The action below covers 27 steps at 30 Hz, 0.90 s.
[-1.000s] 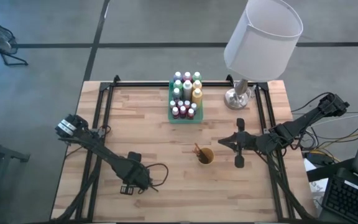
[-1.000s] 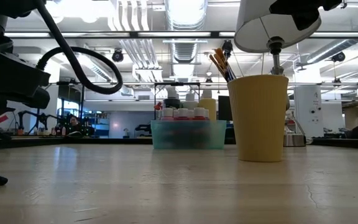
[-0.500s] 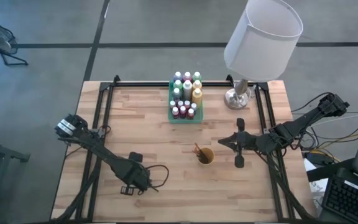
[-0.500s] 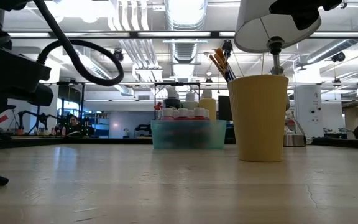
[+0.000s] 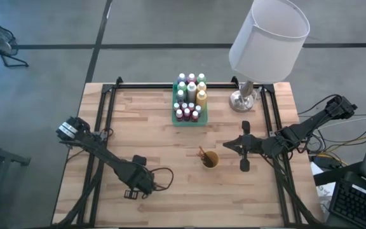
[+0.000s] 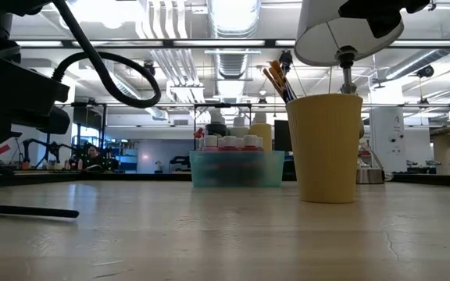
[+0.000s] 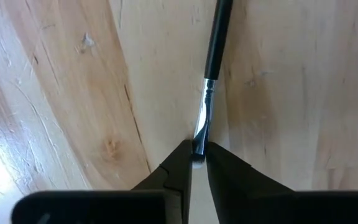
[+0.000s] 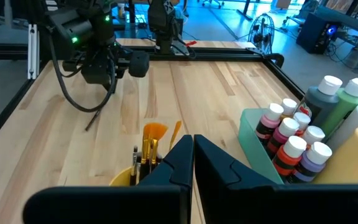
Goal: Pick & Place Paint Supplies
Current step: Put the silver paintbrush into the yellow cup
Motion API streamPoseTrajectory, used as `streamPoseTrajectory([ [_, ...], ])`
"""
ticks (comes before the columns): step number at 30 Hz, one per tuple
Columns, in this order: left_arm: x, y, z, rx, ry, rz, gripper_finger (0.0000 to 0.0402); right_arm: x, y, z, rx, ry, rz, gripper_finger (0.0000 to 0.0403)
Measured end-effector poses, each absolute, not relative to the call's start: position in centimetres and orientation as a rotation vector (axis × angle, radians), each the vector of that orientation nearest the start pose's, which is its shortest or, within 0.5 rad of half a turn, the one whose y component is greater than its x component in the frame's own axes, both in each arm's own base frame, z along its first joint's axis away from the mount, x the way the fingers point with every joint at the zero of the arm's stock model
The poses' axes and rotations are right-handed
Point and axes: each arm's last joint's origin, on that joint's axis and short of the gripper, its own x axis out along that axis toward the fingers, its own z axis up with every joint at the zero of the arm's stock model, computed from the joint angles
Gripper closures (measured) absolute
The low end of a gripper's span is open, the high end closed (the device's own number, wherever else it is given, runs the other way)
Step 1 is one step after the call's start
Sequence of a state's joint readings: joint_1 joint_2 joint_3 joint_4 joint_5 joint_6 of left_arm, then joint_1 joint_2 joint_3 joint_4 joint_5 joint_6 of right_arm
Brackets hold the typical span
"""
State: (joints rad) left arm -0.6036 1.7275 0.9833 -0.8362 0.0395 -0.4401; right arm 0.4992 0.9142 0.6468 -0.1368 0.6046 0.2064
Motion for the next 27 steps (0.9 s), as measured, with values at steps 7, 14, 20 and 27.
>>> streamPoseTrajectory([
  [7,23.1,-16.1,14.6,0.061,1.603,-0.127,0.0393,17.9,7.9,27.0,-0.008,0.331,-0.139,0.0394],
  [14,22.9,-16.0,15.3,-0.007,1.593,-0.110,0.0399,17.9,7.9,27.0,-0.006,0.331,-0.139,0.0394],
  [20,22.8,-15.9,16.2,-0.044,1.560,-0.123,0.0401,17.9,7.9,27.0,-0.005,0.330,-0.139,0.0394],
  [27,23.5,-15.9,16.3,-0.106,1.524,-0.156,0.0401,17.9,7.9,27.0,-0.005,0.329,-0.139,0.0394],
])
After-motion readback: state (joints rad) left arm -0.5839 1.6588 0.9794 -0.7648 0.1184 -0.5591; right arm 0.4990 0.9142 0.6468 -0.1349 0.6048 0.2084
